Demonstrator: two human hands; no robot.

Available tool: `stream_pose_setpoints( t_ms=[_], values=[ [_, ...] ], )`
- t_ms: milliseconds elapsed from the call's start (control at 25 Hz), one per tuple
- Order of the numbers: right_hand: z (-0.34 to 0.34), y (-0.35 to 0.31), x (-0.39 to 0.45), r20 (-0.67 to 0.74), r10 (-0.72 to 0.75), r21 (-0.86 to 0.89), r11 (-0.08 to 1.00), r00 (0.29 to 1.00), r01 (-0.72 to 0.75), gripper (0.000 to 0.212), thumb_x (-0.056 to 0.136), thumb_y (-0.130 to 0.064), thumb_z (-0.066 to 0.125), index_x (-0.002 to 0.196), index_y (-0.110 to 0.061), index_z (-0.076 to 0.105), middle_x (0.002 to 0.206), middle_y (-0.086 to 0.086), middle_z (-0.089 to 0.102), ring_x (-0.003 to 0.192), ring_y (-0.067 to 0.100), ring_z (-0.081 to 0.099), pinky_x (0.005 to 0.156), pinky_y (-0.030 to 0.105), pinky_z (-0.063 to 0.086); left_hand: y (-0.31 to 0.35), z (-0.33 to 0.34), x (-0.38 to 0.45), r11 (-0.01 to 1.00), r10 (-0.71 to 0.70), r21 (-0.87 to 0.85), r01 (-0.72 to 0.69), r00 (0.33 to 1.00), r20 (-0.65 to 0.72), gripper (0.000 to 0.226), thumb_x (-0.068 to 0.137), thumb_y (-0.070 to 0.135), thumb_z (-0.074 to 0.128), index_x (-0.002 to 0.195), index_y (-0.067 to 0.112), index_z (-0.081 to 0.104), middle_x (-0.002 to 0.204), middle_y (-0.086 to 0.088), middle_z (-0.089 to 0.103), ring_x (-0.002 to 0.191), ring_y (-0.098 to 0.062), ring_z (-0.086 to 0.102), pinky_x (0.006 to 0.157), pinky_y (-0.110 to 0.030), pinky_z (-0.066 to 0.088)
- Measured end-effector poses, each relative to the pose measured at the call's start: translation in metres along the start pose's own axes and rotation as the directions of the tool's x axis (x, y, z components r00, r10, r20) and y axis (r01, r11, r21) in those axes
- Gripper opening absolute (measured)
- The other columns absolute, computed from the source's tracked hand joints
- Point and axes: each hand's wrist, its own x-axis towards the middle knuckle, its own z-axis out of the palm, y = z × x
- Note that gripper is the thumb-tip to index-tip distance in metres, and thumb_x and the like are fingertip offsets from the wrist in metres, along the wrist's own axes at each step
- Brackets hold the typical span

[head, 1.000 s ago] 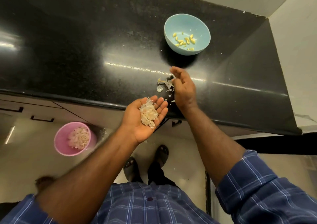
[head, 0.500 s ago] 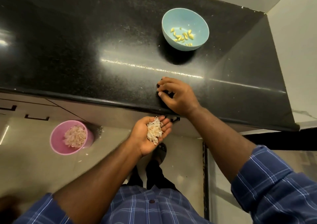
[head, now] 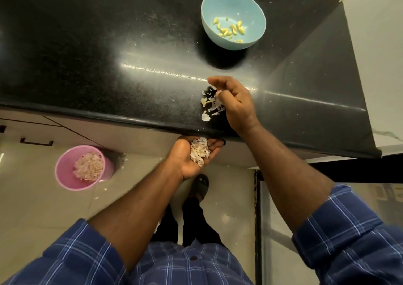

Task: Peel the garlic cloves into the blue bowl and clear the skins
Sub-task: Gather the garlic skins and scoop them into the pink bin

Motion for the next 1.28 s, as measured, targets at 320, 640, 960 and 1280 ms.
stream_pose_setpoints(
  t_ms=[320, 640, 960, 1280],
  values=[
    [0.011, -0.010, -0.025, -0.013, 0.081, 0.453, 0.889, 0.997, -0.066, 0.041, 0.086, -0.004, 0.042, 0.122, 0.000, 0.063, 0.126, 0.018, 0.067, 0.125, 0.025, 0.062, 0.111, 0.041, 0.048, 0.003, -0.004, 0.003, 0.996, 0.026, -0.085, -0.023, 0.999, 0.045, 0.046, 0.107, 0.028, 0.035, 0.117, -0.004, 0.067, 0.113, -0.026, 0.073, 0.101, -0.035, 0.073, 0.094, -0.043, 0.053],
    [0.013, -0.013, 0.026, 0.146, -0.027, 0.125, 0.992, 0.989, 0.008, 0.043, 0.087, -0.009, 0.046, 0.124, -0.002, 0.066, 0.120, 0.010, 0.071, 0.110, 0.008, 0.068, 0.092, 0.033, 0.058, 0.002, -0.006, 0.006, 0.997, 0.040, -0.070, -0.038, 0.999, 0.035, 0.044, 0.107, 0.027, 0.037, 0.113, -0.004, 0.068, 0.107, -0.024, 0.074, 0.090, -0.035, 0.076, 0.091, -0.043, 0.053],
    [0.025, -0.006, -0.034, 0.103, 0.007, 0.395, 0.918, 0.995, -0.048, 0.042, 0.087, -0.007, 0.041, 0.122, -0.002, 0.063, 0.126, 0.019, 0.068, 0.124, 0.025, 0.063, 0.110, 0.043, 0.047, 0.004, -0.007, 0.006, 0.997, 0.050, -0.060, -0.048, 0.998, 0.029, 0.050, 0.106, 0.027, 0.038, 0.099, -0.003, 0.078, 0.105, -0.022, 0.075, 0.088, -0.033, 0.077, 0.107, -0.043, 0.046],
    [0.038, -0.008, -0.079, -0.071, 0.093, 0.395, 0.917, 0.993, -0.058, 0.048, 0.084, -0.007, 0.042, 0.127, -0.005, 0.063, 0.131, 0.011, 0.066, 0.126, 0.020, 0.061, 0.106, 0.040, 0.050, 0.004, -0.010, 0.007, 0.996, 0.057, -0.070, -0.055, 0.998, 0.034, 0.038, 0.106, 0.029, 0.042, 0.110, 0.004, 0.071, 0.107, -0.016, 0.076, 0.091, -0.028, 0.076, 0.079, -0.039, 0.062]
  ],
)
